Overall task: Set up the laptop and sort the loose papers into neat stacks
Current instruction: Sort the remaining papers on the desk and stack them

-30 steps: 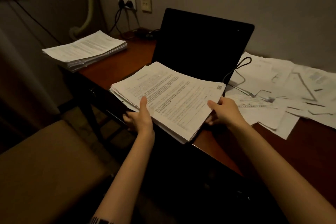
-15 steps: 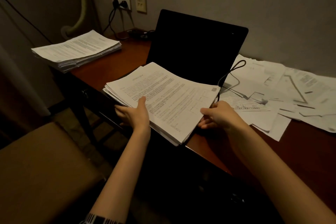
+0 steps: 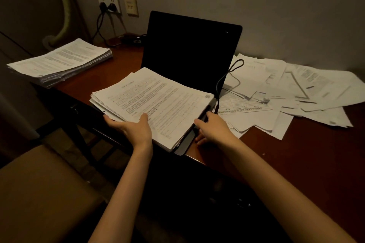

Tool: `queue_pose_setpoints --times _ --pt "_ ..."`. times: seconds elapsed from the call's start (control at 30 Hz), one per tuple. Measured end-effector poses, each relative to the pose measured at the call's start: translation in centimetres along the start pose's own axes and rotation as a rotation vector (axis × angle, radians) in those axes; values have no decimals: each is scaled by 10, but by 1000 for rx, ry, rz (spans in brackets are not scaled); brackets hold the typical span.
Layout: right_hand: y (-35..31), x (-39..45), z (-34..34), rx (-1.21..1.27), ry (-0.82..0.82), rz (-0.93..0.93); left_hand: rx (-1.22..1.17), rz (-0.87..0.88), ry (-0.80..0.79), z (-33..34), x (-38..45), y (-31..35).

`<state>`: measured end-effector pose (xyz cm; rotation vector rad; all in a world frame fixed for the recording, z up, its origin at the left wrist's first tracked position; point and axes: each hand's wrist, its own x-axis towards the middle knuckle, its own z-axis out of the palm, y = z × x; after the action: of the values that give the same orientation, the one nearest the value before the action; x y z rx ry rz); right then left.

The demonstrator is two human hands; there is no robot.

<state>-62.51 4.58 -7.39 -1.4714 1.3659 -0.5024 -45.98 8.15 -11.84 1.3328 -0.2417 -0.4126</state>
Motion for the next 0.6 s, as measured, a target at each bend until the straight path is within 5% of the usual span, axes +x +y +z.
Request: queue_pose_setpoints --times 0.2,0.6 --pt "6 4 3 -119 3 -77 34 48 2 2 -1 2" --pt "-1 15 16 26 -39 -119 219 172 22 2 27 -1"
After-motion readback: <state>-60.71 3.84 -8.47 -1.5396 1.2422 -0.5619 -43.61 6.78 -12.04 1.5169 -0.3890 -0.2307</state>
